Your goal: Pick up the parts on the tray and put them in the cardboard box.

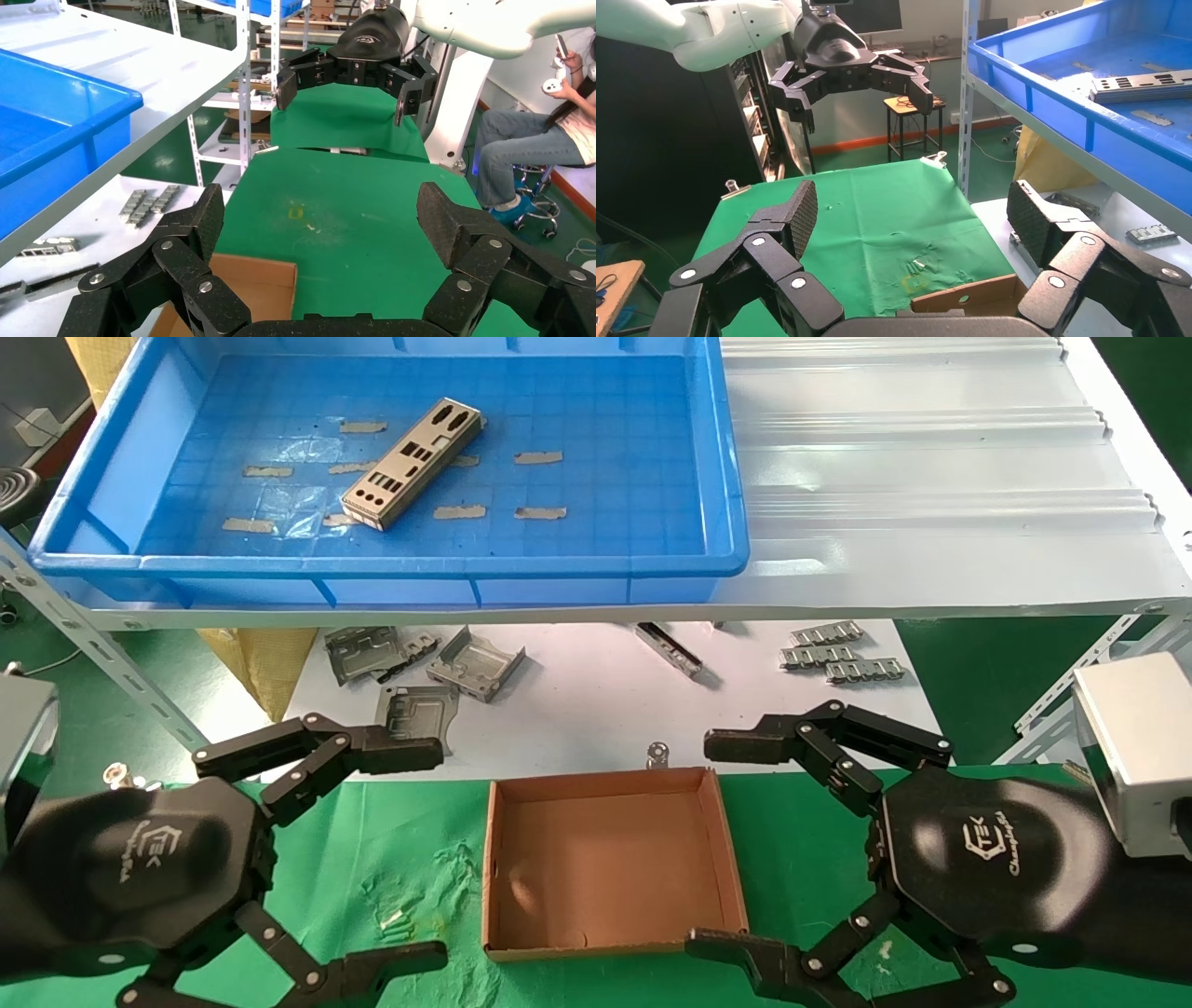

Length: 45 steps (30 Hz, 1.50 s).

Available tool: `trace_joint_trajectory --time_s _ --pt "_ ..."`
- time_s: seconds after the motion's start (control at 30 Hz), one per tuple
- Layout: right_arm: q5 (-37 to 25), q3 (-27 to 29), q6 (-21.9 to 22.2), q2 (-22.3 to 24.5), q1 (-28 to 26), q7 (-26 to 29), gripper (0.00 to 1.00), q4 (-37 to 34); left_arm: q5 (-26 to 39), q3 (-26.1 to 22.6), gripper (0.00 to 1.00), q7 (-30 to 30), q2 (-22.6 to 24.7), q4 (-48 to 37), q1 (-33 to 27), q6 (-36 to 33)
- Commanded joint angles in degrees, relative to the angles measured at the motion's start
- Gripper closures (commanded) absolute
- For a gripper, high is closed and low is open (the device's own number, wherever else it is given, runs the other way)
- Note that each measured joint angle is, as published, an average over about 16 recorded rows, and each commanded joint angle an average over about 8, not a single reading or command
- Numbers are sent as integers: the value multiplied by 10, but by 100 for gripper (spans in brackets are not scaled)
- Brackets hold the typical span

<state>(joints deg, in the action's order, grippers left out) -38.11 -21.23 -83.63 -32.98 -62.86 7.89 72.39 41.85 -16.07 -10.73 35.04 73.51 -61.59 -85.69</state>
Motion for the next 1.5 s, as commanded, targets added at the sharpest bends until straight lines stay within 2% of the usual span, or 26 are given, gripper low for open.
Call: trace_joint_trajectory --time_s 0.03,0.23,0.5,1.5 --pt "0 0 0 0 0 0 0 0 0 0 0 0 0 0 0 0" --pt "0 0 0 0 0 0 1 0 0 0 0 0 0 0 0 0" --pt "0 0 0 0 0 0 100 0 0 0 0 0 0 0 0 0" --pt "0 0 0 0 0 0 100 0 0 0 0 0 0 0 0 0"
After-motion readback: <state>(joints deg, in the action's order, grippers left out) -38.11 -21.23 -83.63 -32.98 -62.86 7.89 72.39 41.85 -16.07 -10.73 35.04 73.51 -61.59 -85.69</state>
